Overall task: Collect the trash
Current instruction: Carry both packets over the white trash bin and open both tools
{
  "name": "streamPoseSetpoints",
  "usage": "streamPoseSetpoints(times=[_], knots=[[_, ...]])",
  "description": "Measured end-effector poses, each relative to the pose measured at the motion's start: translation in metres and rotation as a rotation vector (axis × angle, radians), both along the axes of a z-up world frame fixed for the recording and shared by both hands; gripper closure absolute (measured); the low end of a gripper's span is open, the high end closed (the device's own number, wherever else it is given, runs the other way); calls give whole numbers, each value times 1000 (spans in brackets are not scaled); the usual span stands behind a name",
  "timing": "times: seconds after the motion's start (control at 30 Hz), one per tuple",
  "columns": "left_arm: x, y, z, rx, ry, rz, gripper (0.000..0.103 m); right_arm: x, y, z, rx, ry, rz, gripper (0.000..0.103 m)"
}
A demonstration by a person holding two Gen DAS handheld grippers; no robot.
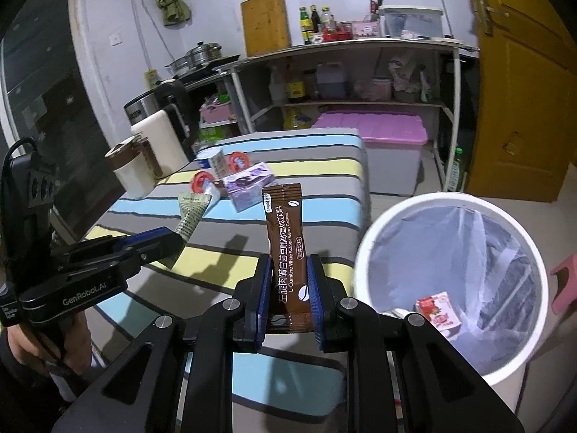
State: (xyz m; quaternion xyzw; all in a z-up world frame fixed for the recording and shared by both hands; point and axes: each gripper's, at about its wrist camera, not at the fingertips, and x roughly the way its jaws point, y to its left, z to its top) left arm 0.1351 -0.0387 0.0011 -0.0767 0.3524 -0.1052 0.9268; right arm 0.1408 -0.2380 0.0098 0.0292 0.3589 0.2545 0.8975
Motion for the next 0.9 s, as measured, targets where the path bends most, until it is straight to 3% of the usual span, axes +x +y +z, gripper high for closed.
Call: streamPoseSetpoints(times=[0.9], knots=[[50, -113, -11, -24, 28, -262, 82, 10, -104, -22, -8, 60, -247, 82]])
